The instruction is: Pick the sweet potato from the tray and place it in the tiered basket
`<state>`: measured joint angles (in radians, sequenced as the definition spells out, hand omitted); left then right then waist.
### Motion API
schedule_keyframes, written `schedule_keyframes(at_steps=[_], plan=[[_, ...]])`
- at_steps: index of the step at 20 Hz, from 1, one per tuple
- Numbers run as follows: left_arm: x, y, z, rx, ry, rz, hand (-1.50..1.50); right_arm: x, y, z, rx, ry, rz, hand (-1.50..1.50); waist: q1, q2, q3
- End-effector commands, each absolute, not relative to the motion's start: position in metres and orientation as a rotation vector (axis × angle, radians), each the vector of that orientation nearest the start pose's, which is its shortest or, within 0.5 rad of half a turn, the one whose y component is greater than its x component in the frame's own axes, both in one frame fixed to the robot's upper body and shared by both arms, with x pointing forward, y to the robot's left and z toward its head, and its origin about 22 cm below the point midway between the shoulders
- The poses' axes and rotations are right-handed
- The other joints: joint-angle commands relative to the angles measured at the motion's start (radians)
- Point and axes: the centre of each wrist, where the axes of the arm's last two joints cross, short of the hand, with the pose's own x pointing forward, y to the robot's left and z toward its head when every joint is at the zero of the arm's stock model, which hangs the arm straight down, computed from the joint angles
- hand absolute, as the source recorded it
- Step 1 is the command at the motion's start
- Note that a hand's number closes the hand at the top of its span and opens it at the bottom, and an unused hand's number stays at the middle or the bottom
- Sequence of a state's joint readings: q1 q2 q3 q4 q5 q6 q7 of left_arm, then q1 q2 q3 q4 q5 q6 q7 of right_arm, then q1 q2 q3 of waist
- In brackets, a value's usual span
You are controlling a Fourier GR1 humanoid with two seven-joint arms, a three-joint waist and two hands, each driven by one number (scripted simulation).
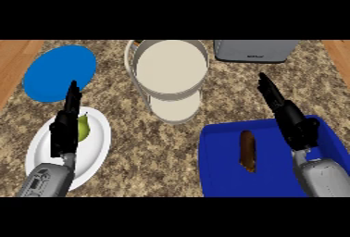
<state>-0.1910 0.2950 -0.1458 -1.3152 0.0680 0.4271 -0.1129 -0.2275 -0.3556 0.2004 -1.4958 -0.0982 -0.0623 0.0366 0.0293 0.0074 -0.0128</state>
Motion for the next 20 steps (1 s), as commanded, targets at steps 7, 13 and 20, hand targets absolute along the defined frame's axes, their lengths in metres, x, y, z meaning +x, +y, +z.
schedule_keyframes(at_steps=[7, 13, 20], plan=[[0.275, 0.244, -0.013, 0.125, -1.426, -0.048, 0.0, 0.274, -0.302, 0.084, -0.942, -1.894, 0.428, 1.5, -0.179, -0.045, -0.001], [0.274, 0.23, -0.003, -0.053, -1.372, -0.109, 0.0, 0.199, -0.246, 0.008, -1.087, -2.034, 0.375, -1.5, -0.083, -0.018, 0.012], [0.28, 0.235, 0.017, -0.083, -1.389, -0.119, 0.0, 0.138, -0.228, -0.037, -1.308, -1.709, 0.603, -1.5, -0.068, -0.013, 0.005]])
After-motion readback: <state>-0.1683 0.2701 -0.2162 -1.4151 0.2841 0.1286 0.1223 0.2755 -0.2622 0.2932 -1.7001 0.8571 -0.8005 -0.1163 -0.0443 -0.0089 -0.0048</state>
